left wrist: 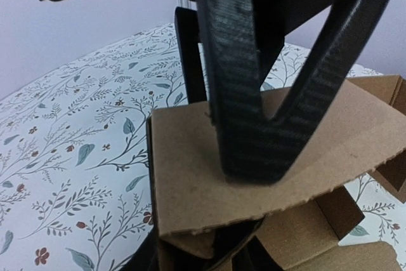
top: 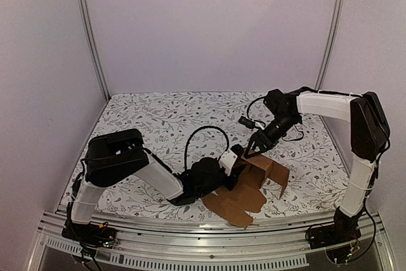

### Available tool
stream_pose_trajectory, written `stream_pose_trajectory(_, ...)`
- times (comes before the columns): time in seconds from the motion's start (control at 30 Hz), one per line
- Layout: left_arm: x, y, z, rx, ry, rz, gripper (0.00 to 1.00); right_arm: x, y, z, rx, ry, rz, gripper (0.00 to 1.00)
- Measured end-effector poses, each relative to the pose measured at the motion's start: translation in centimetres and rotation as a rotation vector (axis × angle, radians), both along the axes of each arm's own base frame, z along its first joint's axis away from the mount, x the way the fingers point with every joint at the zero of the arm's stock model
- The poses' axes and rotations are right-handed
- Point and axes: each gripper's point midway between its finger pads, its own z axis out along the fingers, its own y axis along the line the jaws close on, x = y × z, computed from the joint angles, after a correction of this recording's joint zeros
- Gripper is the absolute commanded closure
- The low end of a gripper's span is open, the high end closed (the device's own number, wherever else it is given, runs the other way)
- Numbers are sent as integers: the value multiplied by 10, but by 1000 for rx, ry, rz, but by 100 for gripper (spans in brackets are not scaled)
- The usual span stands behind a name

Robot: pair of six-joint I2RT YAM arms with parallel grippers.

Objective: Fold the paper box

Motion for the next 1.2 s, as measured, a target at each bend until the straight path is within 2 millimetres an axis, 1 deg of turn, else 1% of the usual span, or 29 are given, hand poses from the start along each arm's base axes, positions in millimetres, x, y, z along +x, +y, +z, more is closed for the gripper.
stream_pose_trajectory(0.07,1,0,-1,6,5,-8,69,1,0,-3,7,17,-3,42)
stream_pose_trajectory(0.13,2,0,-3,10,9,-16,73,1,1,-6,16,36,-4,45)
stream_pose_trajectory(0.23,5,0,-3,13,13,-19,74,2,2,-8,31,61,-11,49)
stream_pose_trajectory(0.33,9,0,-2,14,14,-14,74,4,1,-9,38,74,-23,47)
stream_pose_trajectory(0.43,11,0,-3,13,13,-10,71,6,1,-9,35,85,-44,46)
stream_pose_trajectory(0.53,14,-4,-2,4,9,-6,71,8,1,-10,25,86,-61,47)
stream_pose_trajectory(0.57,15,-6,-2,1,8,-6,71,9,1,-11,21,84,-66,47)
stream_pose_trajectory(0.67,17,-8,-1,-6,13,-11,79,11,0,-12,15,82,-74,48)
stream_pose_trajectory(0.7,17,-7,-1,-6,13,-11,80,11,0,-12,15,83,-74,48)
stream_pose_trajectory(0.73,18,-7,-2,-5,14,-13,78,11,0,-12,14,83,-74,48)
stream_pose_trajectory(0.8,20,-7,-2,-10,21,-24,69,11,0,-13,15,85,-74,47)
stream_pose_trajectory(0.87,18,-8,-2,-16,37,-52,66,11,0,-13,25,89,-70,44)
stream_pose_trajectory(0.93,17,-7,-1,-18,53,-79,68,10,0,-14,36,100,-64,40)
stream_pose_trajectory(1.07,18,-2,5,-20,80,-120,75,6,3,-17,56,134,-46,35)
stream_pose_trajectory(1.2,22,1,6,-24,95,-140,78,5,7,-17,77,169,-36,31)
